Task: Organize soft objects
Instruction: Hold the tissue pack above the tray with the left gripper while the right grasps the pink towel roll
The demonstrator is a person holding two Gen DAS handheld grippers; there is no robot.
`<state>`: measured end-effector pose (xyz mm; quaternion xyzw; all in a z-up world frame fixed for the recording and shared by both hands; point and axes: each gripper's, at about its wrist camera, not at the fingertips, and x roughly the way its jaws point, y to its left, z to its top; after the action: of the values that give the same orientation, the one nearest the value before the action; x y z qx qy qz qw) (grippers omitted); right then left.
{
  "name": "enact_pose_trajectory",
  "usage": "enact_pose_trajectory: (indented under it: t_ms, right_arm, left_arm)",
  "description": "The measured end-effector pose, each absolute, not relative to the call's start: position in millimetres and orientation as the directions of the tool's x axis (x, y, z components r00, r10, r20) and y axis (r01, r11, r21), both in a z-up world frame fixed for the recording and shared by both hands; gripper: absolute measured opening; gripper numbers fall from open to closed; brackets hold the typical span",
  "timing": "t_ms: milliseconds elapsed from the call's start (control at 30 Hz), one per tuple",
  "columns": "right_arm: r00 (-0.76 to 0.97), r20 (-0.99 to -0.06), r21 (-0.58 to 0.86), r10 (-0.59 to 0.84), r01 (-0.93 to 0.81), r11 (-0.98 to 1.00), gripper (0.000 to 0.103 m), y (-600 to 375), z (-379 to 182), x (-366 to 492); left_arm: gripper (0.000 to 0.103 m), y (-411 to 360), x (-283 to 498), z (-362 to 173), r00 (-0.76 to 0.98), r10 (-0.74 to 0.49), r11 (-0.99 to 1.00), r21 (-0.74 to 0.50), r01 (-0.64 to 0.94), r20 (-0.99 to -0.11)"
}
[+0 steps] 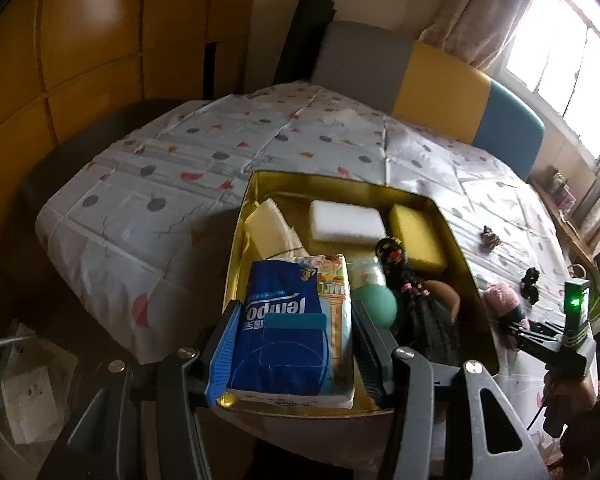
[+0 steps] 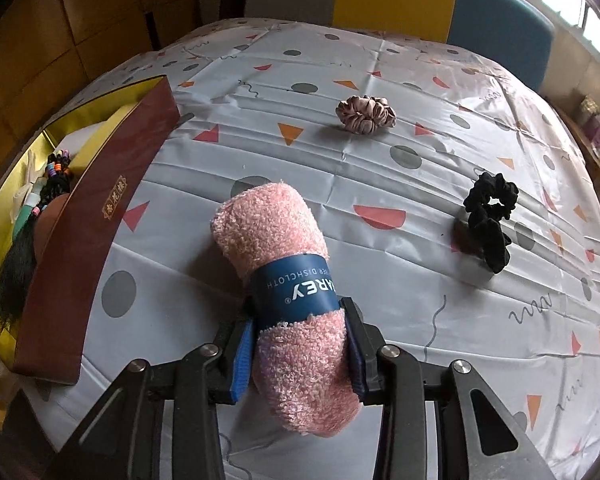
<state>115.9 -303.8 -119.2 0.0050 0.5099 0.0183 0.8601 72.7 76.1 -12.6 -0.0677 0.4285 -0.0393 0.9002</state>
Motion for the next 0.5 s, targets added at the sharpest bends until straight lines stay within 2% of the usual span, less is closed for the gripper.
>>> enact_pose_trajectory:
  t_ms: [500]
  right_arm:
    - [0.487,-0.873,0.026,0.035,-0.025,0.999,0.045,-303.8,-117.6,117.3]
  left_arm:
    - [0.053,55.1,84.0,-31.2,0.610,-0.099,0.995,-0.088,0.049,-0.786]
